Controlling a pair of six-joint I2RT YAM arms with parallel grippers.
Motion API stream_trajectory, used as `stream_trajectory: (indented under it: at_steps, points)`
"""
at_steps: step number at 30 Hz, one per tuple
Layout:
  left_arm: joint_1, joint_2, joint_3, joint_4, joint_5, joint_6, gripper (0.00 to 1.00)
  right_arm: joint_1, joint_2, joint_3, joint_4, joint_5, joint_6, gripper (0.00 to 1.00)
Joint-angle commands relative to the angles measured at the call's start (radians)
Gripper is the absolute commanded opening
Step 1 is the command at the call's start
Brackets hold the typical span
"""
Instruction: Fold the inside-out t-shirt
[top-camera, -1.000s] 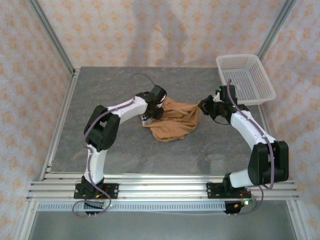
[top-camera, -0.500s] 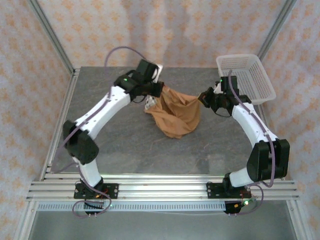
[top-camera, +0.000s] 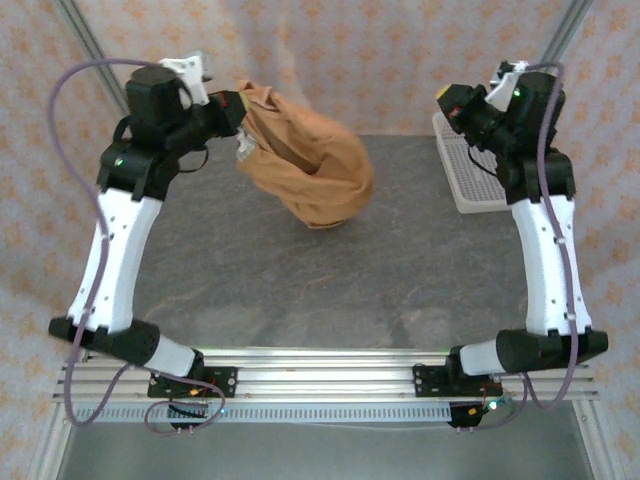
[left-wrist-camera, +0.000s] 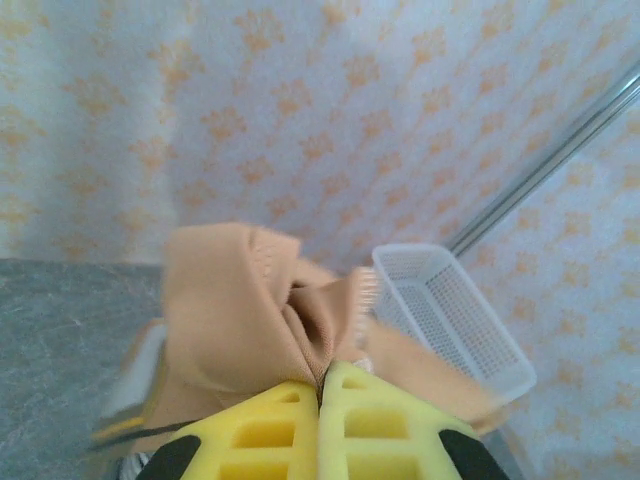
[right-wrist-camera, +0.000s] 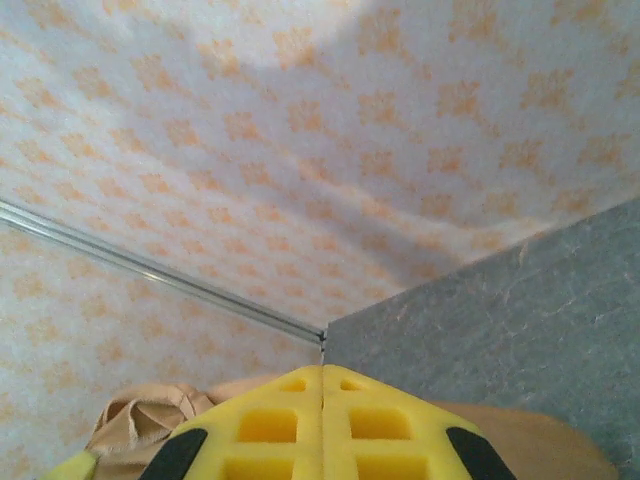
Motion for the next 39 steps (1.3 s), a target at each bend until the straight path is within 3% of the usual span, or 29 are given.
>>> stream_trajectory:
  at_steps: [1, 4, 7, 10, 14, 19, 23, 27, 29, 32, 34, 36, 37, 39]
  points:
    - [-0.002, -0.121, -0.119, 0.141, 0.011, -0.053, 0.00, 0.001, -0.047, -0.065, -0.011, 0.002, 0.048, 0.00]
    - [-0.002, -0.118, -0.242, 0.236, 0.067, -0.126, 0.00, 0.015, -0.048, -0.147, 0.054, -0.042, 0.092, 0.00]
    - [-0.014, -0.076, -0.326, 0.303, 0.176, -0.209, 0.00, 0.093, -0.042, -0.241, 0.093, -0.032, 0.077, 0.00]
    - [-0.051, -0.069, -0.417, 0.388, 0.174, -0.228, 0.00, 0.176, -0.031, -0.330, 0.108, 0.014, 0.032, 0.01]
    - [-0.076, -0.031, -0.428, 0.416, 0.213, -0.231, 0.00, 0.239, -0.012, -0.456, 0.194, 0.015, 0.014, 0.20]
    - [-0.141, 0.056, -0.335, 0.395, 0.295, -0.225, 0.00, 0.263, -0.016, -0.542, 0.211, 0.019, -0.032, 0.40]
    - [-0.234, 0.156, -0.216, 0.360, 0.424, -0.201, 0.00, 0.248, -0.055, -0.542, 0.116, 0.114, -0.091, 0.44]
    - [-0.324, 0.278, -0.075, 0.251, 0.535, -0.154, 0.00, 0.184, -0.102, -0.555, 0.066, 0.126, -0.105, 0.47]
    - [-0.333, 0.329, -0.029, 0.171, 0.539, -0.104, 0.00, 0.156, -0.120, -0.558, 0.032, 0.140, -0.113, 0.47]
    - [-0.329, 0.428, 0.051, -0.024, 0.447, -0.023, 0.02, 0.134, -0.147, -0.566, -0.019, 0.209, -0.139, 0.49]
    - [-0.322, 0.517, 0.092, -0.131, 0.332, 0.009, 0.28, 0.127, -0.154, -0.576, -0.053, 0.265, -0.148, 0.51]
    - [-0.310, 0.566, 0.083, -0.174, 0.214, 0.014, 0.73, 0.127, -0.148, -0.591, -0.075, 0.304, -0.158, 0.51]
    - [-0.302, 0.574, 0.061, -0.184, 0.138, 0.011, 0.85, 0.127, -0.141, -0.600, -0.093, 0.322, -0.164, 0.51]
    - [-0.294, 0.541, -0.031, -0.155, 0.031, 0.001, 1.00, 0.127, -0.134, -0.623, -0.116, 0.339, -0.181, 0.51]
